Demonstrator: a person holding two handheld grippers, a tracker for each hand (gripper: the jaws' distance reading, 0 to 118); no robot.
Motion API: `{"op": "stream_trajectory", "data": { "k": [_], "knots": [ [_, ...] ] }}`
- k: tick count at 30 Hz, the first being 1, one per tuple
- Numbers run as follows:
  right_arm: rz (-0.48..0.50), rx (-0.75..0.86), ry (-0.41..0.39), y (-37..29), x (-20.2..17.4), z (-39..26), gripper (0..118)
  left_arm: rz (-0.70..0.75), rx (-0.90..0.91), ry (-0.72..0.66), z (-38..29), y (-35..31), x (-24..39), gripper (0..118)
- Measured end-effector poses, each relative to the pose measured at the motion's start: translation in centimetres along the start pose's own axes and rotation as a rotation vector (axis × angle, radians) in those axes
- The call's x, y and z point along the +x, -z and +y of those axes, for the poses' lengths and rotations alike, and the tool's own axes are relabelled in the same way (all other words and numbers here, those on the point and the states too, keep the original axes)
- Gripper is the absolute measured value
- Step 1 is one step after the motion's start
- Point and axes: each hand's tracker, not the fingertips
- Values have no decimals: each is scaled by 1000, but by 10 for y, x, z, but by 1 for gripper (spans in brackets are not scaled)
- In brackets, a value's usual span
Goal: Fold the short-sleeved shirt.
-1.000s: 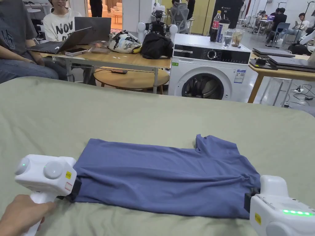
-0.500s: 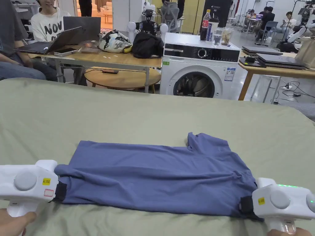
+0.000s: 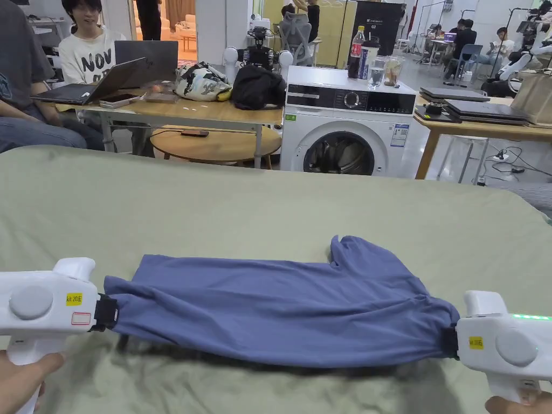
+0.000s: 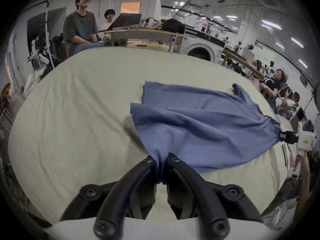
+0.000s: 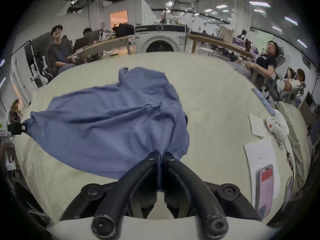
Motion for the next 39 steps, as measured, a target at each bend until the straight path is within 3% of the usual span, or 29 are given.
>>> {"op": "stream_trajectory", "data": {
  "k": [5,7,14,21,22,23,26,30,34,35,36,37,38,39],
  "knots": [
    [-10,-73,-38,-36,-3,-35,0,13,-53,10,-32,-25,-12,4],
    [-22,-114,-88,-42,-10,-56,1,14,-78,21,-53,-29,-16,4],
    [-60,-200,-74,-7,-20,-104,1,39,-162,24,-94,6,-25,4],
    [-128,-205,-101,-3,-29,-90,4,74,-178,13,-85,12,-17,4],
    [-160,-191,-100,-10,-32,-86,8,82,-185,4,-81,8,-15,4],
    [-180,-147,-104,-17,-32,-81,21,94,-177,1,-77,3,-13,8],
    [-173,-15,-76,-44,-39,-62,47,114,-76,16,-66,-16,-5,41],
    [-137,186,-51,-62,-56,-42,49,72,124,37,-50,-39,15,42],
    [-106,383,-12,-65,-80,-32,48,82,330,95,-47,-47,41,42],
    [-105,414,-8,-69,-91,-32,41,80,374,109,-47,-48,46,41],
    [-93,438,-3,-68,-98,-30,25,97,418,117,-48,-47,52,40],
    [-83,458,2,-66,-105,-28,5,99,435,120,-47,-45,58,32],
    [-75,470,11,-64,-111,-27,0,105,453,125,-47,-44,63,9],
    [-62,476,15,-61,-115,-25,0,118,449,126,-45,-40,68,0]
  ]
}}
